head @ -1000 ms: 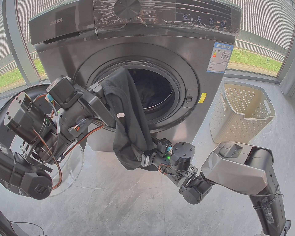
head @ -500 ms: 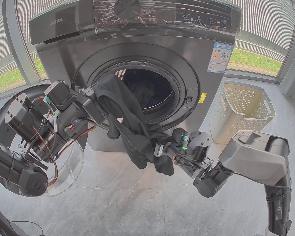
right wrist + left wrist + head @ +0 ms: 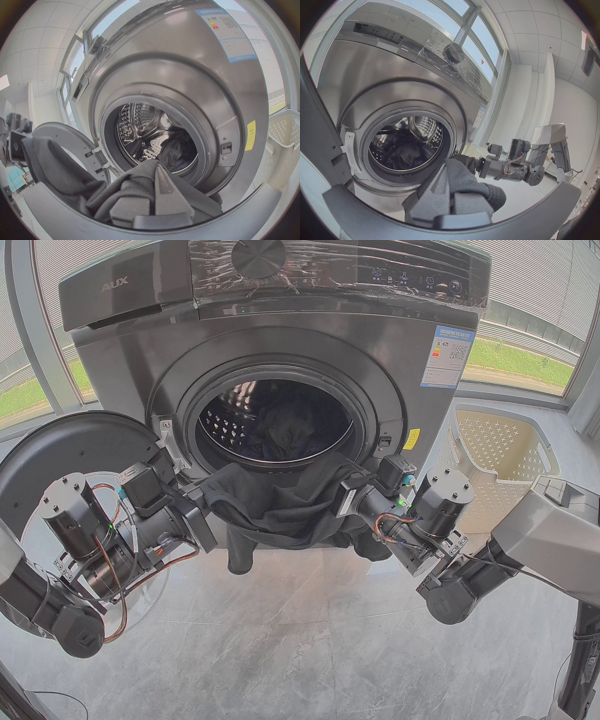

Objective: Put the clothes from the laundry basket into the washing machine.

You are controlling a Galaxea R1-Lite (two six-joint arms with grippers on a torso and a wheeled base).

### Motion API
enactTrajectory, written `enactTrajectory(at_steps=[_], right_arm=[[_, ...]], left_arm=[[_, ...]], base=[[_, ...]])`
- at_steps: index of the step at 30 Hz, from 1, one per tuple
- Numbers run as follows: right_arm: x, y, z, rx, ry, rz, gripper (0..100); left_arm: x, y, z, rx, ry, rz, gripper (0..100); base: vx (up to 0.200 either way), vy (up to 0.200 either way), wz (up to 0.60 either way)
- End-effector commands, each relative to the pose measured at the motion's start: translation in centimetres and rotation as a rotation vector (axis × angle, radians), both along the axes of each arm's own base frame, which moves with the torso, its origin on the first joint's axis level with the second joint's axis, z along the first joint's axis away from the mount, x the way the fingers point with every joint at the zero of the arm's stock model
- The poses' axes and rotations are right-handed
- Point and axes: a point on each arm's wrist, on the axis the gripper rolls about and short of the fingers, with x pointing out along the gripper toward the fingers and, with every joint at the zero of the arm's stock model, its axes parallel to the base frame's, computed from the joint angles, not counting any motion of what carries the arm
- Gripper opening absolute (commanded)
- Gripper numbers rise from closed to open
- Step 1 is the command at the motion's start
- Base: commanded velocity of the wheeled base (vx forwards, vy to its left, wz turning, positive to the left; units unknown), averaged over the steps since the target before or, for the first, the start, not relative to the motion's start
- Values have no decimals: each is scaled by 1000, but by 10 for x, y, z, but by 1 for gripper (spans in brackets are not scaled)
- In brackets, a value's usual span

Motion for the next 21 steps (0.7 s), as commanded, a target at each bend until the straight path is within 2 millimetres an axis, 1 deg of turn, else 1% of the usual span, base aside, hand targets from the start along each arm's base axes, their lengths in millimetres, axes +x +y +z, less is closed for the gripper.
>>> enactTrajectory(at_steps=[1, 3, 7, 8, 9, 10, 14, 16, 17, 21], right_arm=[[-3, -2, 13, 20, -25, 2, 0], [-5, -1, 19, 31, -39, 4, 0], [-8, 0, 30, 48, -62, 11, 0], [-8, 0, 31, 49, -63, 11, 0], [-11, 1, 34, 53, -68, 17, 0], [-13, 2, 36, 56, -71, 22, 0], [-13, 1, 36, 56, -71, 21, 0], [-13, 1, 36, 56, -71, 21, 0], [-12, 1, 36, 57, -72, 19, 0], [-12, 1, 37, 59, -75, 17, 0]], left_arm=[[1, -1, -9, 16, 30, -3, 0], [0, -1, -12, 25, 44, -4, 0], [5, -3, -30, 57, 93, 1, 0], [5, -3, -31, 60, 95, -1, 0], [8, -4, -39, 78, 114, 2, 0], [10, -4, -45, 88, 132, 4, 100], [5, -2, -67, 131, 215, -6, 100], [5, -2, -68, 132, 217, -8, 100], [-3, 0, -79, 177, 248, -56, 100], [-16, 5, -102, 264, 308, -116, 100]], base=[[0, 0, 0], [0, 0, 0], [0, 0, 0], [0, 0, 0], [0, 0, 0], [0, 0, 0], [0, 0, 0], [0, 0, 0], [0, 0, 0], [0, 0, 0]])
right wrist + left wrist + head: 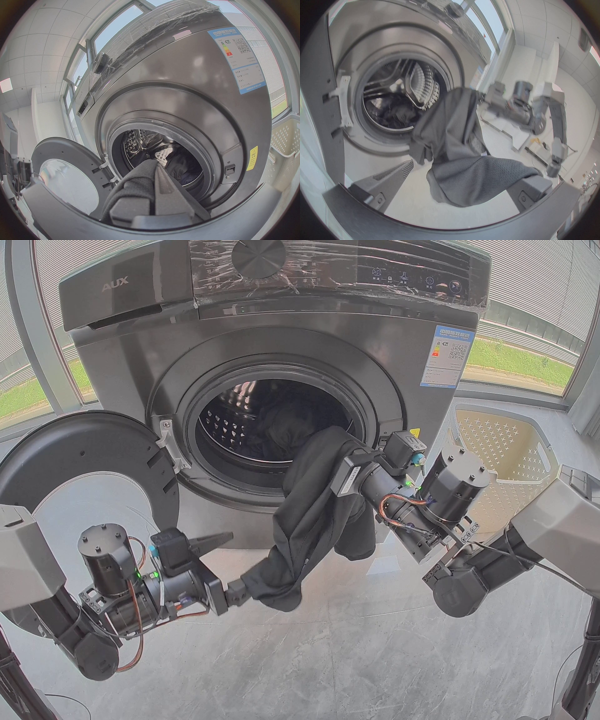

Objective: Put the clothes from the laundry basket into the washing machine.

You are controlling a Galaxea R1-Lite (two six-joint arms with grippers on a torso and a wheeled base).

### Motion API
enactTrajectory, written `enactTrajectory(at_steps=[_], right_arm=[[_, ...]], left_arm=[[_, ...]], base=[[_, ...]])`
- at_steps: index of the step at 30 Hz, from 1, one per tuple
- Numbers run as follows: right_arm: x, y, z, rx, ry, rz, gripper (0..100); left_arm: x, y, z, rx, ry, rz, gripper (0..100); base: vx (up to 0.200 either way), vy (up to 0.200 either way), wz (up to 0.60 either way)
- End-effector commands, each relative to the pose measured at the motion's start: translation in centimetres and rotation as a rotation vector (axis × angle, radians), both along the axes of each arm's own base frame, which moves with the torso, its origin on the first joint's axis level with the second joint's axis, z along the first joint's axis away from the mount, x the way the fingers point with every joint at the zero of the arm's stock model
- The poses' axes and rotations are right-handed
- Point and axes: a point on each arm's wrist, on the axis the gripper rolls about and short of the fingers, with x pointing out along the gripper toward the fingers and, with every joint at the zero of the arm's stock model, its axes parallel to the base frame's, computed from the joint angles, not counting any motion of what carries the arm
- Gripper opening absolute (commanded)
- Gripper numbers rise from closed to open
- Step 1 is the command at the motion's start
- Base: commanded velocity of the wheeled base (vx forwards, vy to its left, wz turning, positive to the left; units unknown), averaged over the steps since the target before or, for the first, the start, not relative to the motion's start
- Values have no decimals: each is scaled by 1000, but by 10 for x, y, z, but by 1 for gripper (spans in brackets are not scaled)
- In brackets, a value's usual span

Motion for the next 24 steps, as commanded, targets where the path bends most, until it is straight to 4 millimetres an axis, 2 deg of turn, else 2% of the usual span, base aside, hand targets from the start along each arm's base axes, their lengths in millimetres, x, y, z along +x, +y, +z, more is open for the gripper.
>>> enactTrajectory(at_steps=[1, 5, 12, 19, 24], right_arm=[[0, -1, 3, 6, -8, -2, 0], [0, 0, 4, 9, -12, 0, 0], [1, 2, 3, 8, -10, 1, 0], [1, 2, 2, 8, -10, 3, 0], [-2, 5, 1, 4, -6, 14, 0]], left_arm=[[-16, 6, -37, 114, 115, -62, 100], [-26, 9, -59, 193, 158, -118, 100], [-29, 11, -79, 249, 203, -149, 100], [-31, 15, -79, 252, 193, -185, 100], [-6, -4, -55, 181, 48, -180, 100]], base=[[0, 0, 0], [0, 0, 0], [0, 0, 0], [0, 0, 0], [0, 0, 0]])
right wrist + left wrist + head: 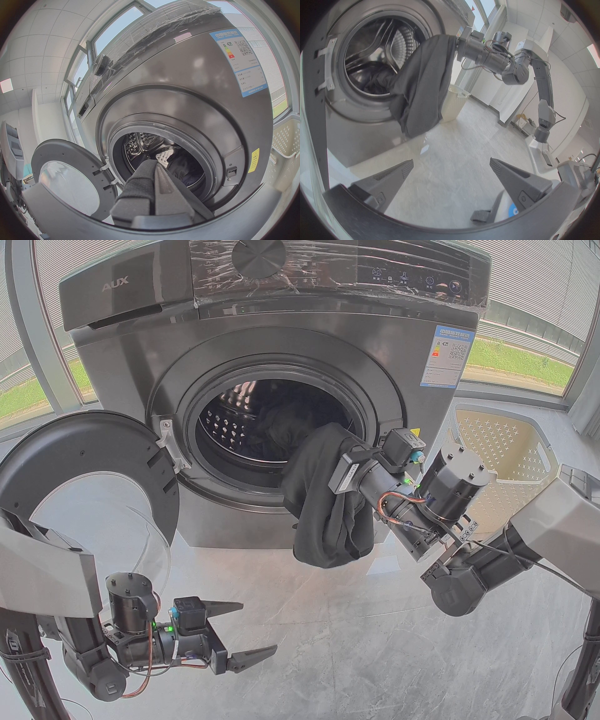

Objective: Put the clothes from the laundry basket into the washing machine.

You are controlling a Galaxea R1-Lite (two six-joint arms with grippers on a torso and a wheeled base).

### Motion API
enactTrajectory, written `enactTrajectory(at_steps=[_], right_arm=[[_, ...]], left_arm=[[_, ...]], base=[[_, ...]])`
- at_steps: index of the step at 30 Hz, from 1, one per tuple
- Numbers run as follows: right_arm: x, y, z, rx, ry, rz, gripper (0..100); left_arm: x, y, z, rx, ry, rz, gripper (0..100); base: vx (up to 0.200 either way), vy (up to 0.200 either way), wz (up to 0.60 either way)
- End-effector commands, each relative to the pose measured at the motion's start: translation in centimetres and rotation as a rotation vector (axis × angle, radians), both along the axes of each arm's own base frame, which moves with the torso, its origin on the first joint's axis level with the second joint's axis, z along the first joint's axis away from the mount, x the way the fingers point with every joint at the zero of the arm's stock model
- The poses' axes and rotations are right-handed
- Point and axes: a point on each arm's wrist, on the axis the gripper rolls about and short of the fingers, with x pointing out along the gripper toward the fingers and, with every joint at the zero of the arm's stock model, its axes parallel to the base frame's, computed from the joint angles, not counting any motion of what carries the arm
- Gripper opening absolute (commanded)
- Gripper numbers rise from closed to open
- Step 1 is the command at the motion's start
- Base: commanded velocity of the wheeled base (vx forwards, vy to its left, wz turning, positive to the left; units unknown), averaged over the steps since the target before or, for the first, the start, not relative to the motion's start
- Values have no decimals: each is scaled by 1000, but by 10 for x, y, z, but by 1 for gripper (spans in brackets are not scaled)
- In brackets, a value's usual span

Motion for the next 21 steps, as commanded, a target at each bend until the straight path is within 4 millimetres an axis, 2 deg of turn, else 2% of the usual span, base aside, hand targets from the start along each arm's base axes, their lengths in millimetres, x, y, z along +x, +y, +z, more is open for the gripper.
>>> enactTrajectory(at_steps=[1, 2, 3, 6, 9, 15, 21], right_arm=[[-3, 3, -2, -5, 6, 10, 0], [-3, 3, -2, -6, 8, 10, 0], [-5, 5, -2, -6, 8, 18, 0], [-7, 7, -2, -6, 8, 24, 0], [-10, 11, -2, -6, 8, 38, 0], [-18, 20, -1, -9, 7, 66, 0], [-30, 30, 2, -6, 2, 102, 0]], left_arm=[[22, -17, 21, -79, -109, -1, 100], [23, -17, 21, -82, -111, 1, 100], [38, -26, 31, -133, -149, 25, 100], [55, -43, 44, -202, -194, 58, 100], [66, -58, 55, -265, -218, 53, 100], [73, -75, 47, -277, -211, 30, 100], [92, -85, 40, -284, -235, 65, 100]], base=[[0, 0, 0], [0, 0, 0], [0, 0, 0], [0, 0, 0], [0, 0, 0], [0, 0, 0], [0, 0, 0]])
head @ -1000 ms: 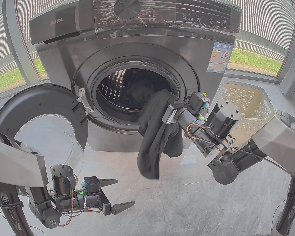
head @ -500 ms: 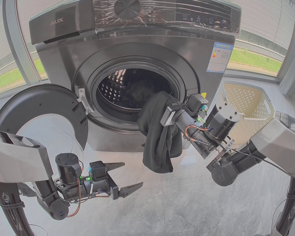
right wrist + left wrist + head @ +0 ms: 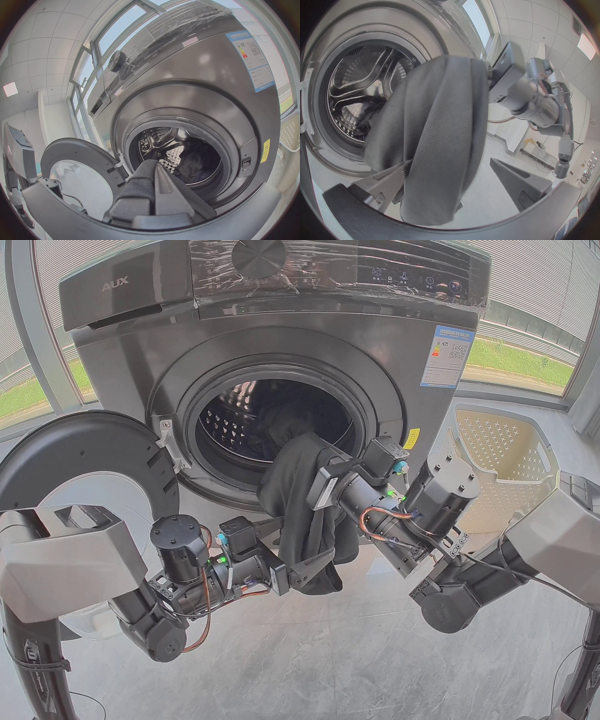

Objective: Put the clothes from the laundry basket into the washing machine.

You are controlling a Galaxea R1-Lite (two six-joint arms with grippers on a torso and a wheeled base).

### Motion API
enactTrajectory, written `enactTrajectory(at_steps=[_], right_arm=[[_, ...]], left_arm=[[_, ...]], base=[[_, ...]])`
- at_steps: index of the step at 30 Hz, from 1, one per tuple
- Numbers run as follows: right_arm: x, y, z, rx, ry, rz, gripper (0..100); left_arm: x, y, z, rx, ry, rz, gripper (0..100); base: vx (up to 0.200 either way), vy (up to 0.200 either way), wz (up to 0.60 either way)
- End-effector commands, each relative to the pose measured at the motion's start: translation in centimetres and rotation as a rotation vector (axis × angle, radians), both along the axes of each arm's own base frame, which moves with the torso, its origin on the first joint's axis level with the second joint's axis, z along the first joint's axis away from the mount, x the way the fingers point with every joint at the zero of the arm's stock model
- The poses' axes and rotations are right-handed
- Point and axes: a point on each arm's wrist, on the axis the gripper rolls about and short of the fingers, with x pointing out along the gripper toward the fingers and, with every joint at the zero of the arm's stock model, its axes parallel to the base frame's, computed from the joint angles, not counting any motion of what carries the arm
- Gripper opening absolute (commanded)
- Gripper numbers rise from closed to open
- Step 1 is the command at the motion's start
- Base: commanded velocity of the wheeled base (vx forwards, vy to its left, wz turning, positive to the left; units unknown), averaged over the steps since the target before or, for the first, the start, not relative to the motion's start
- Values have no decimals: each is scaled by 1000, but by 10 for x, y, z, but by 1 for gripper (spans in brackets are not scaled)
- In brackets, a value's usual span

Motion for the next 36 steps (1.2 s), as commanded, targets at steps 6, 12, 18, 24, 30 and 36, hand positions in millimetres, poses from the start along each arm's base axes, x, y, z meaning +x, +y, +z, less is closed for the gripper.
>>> enactTrajectory(at_steps=[6, 12, 18, 24, 30, 36], right_arm=[[-26, 11, 6, 0, 1, 64, 0], [-38, 12, 6, -3, 14, 71, 0], [-44, 15, 5, -6, 19, 88, 0], [-44, 15, 5, -4, 20, 89, 0], [-39, 11, 5, -1, 21, 73, 0], [-30, -14, 10, 2, 29, 11, 0]], left_arm=[[35, -13, -12, -21, -30, 84, 100], [48, -9, -15, -19, -30, 111, 100], [55, -12, -16, -28, -44, 141, 100], [59, -13, -15, -39, -52, 162, 100], [60, -10, -13, -50, -59, 172, 0], [65, 2, -4, -85, -85, 245, 0]], base=[[0, 0, 0], [0, 0, 0], [0, 0, 0], [0, 0, 0], [0, 0, 0], [0, 0, 0]])
